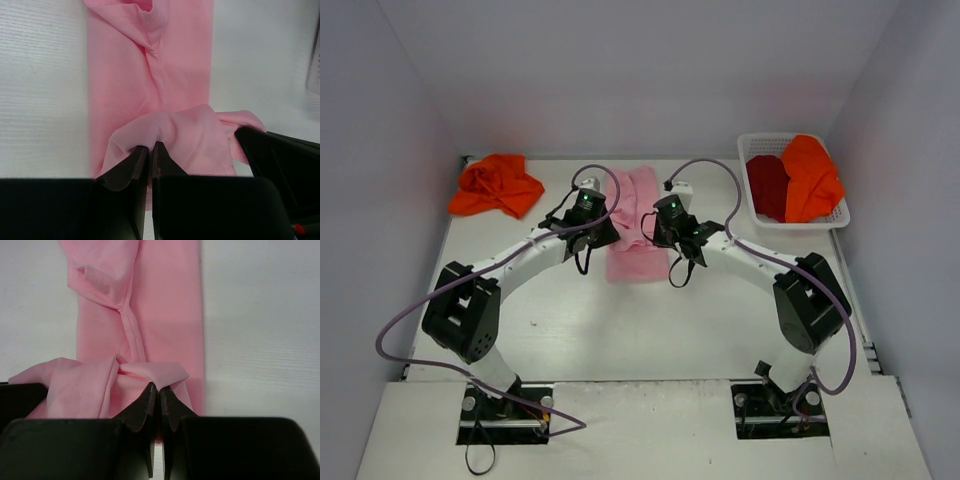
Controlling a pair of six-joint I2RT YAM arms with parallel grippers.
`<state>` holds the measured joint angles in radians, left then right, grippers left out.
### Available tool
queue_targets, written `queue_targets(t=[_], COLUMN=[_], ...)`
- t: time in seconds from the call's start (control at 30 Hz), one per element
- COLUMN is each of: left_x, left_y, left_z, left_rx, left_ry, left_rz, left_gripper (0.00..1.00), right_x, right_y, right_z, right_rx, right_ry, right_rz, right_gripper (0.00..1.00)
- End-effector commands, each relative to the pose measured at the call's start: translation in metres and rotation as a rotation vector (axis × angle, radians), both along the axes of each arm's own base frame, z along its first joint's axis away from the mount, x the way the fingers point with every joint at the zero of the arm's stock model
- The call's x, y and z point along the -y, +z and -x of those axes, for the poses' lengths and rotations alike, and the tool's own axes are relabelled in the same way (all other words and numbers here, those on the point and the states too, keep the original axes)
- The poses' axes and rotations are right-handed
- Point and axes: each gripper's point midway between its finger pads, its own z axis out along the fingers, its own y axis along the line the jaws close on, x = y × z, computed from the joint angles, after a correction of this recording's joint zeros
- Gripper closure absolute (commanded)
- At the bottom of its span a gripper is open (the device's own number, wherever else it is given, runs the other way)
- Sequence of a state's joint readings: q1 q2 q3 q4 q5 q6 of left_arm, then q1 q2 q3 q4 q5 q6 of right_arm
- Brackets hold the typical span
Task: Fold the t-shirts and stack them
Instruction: Fold the tshirt
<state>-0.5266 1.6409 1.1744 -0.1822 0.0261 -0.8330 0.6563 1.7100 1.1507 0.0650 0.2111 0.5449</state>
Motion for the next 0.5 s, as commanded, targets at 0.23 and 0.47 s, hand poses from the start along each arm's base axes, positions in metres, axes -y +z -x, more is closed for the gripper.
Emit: queue_targets(t=[0.23, 0.47], left_x=[0.000, -0.002], left_y=[0.027, 0.024], left_z=[-0.025, -0.029], left_rx=[0.089, 0.087], left_ry=[0.001, 0.007], left_rz=[0.026, 0.029], left_gripper=[1.00, 1.00], right_x=[-0.001, -0.001], right_y=[0.019, 0.016], right_z=[-0.026, -0.031], right_rx=[0.074, 0.076], right_ry=[-0.015, -0.014], right_rz=[-0.030, -0.026], right_gripper=[1.00, 1.00])
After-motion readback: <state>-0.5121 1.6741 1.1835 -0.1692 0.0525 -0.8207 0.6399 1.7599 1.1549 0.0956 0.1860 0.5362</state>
